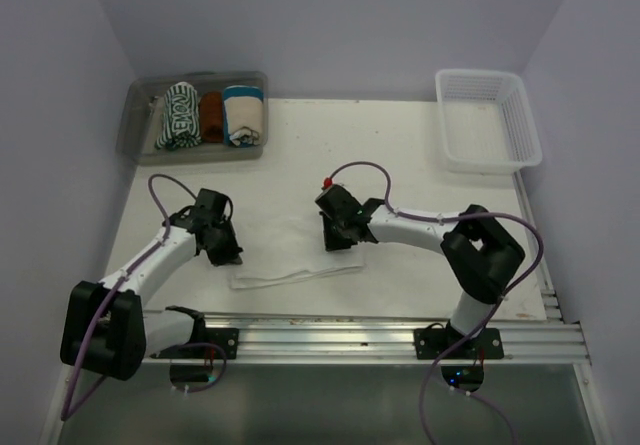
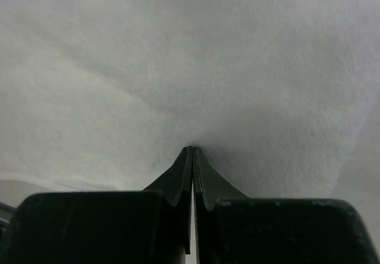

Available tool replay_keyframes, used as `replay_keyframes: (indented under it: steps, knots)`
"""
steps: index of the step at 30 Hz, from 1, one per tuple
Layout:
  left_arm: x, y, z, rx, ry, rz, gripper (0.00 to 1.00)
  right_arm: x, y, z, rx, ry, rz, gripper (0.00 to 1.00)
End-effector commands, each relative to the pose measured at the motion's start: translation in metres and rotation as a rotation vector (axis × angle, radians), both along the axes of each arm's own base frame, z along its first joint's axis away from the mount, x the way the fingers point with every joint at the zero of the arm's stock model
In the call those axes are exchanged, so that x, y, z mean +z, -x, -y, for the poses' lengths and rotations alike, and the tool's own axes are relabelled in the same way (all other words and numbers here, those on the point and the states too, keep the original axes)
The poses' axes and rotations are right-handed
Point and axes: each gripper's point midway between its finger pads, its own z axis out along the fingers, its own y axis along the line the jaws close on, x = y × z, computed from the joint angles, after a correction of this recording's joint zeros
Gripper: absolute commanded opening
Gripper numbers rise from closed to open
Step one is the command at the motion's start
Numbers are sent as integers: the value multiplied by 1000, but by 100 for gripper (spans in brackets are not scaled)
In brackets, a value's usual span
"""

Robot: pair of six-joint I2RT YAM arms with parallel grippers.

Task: Roll the towels
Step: Fold the towel

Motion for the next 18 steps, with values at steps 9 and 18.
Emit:
replay_keyframes:
  steps: [9,18]
  knots:
    - [-3,4,-11,61,-63,-45,0,19,12,22,-15,7,60,0]
    - [52,-53,10,31,-42,140,0,68,-50,64,-109,154,253,3]
